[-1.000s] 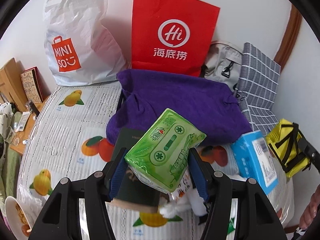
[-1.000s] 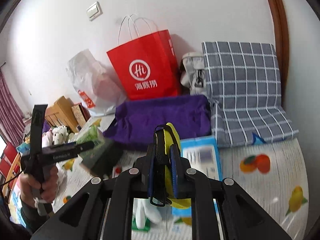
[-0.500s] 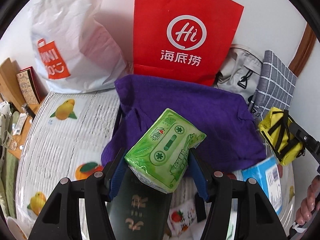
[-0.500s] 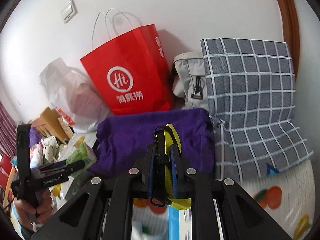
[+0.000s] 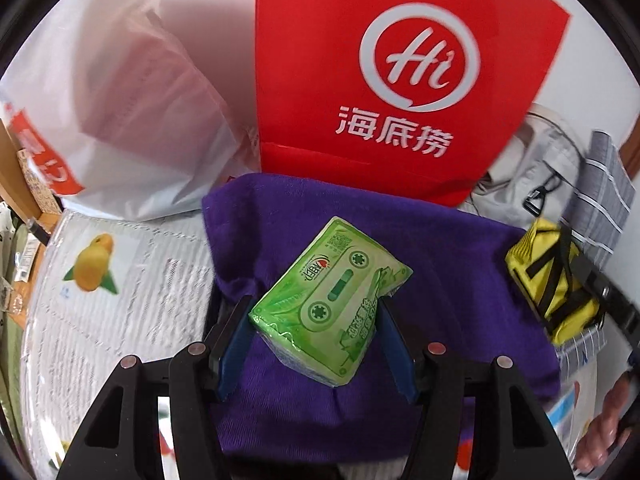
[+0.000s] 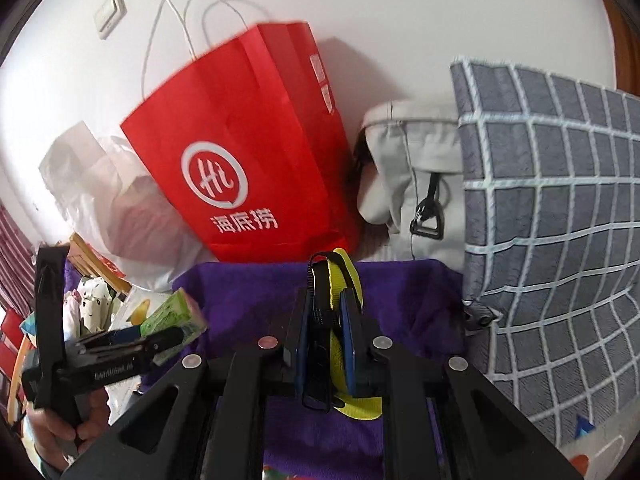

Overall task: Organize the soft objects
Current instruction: 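Carry the pouch and tissue pack onto the purple towel and open both tools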

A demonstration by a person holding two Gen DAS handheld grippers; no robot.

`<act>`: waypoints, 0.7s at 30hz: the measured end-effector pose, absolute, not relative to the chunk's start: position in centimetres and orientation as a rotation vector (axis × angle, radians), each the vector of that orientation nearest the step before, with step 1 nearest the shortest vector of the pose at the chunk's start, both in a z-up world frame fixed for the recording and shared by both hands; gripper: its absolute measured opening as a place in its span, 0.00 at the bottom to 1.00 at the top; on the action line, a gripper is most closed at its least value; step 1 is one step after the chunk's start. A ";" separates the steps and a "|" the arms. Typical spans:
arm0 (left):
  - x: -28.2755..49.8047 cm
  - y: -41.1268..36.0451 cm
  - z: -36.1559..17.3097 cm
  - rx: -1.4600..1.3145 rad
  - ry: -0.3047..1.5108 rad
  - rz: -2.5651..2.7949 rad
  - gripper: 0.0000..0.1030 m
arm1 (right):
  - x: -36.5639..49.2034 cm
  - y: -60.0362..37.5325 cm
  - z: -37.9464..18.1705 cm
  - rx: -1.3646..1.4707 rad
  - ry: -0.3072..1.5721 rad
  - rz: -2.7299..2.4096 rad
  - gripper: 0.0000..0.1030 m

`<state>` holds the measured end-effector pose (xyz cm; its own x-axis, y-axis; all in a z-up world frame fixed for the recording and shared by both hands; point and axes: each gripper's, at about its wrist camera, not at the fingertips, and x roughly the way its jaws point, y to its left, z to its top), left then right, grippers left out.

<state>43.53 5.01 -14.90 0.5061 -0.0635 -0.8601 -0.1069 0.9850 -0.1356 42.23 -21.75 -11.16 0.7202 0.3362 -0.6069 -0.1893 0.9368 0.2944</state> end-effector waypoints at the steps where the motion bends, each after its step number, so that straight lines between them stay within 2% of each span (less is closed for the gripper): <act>1: 44.0 5.1 -15.2 -0.183 1.046 0.030 0.57 | 42.7 -21.7 -11.8 0.219 0.727 0.295 0.14; 13: 46.8 5.9 -17.3 -0.222 1.079 0.032 0.57 | 45.4 -23.2 -14.7 0.266 0.835 0.299 0.15; 19: 47.4 6.4 -18.2 -0.260 1.082 0.014 0.58 | 45.5 -23.2 -14.9 0.273 0.858 0.313 0.18; 21: 47.5 6.5 -18.3 -0.275 1.079 0.011 0.62 | 45.6 -23.2 -15.1 0.270 0.873 0.313 0.18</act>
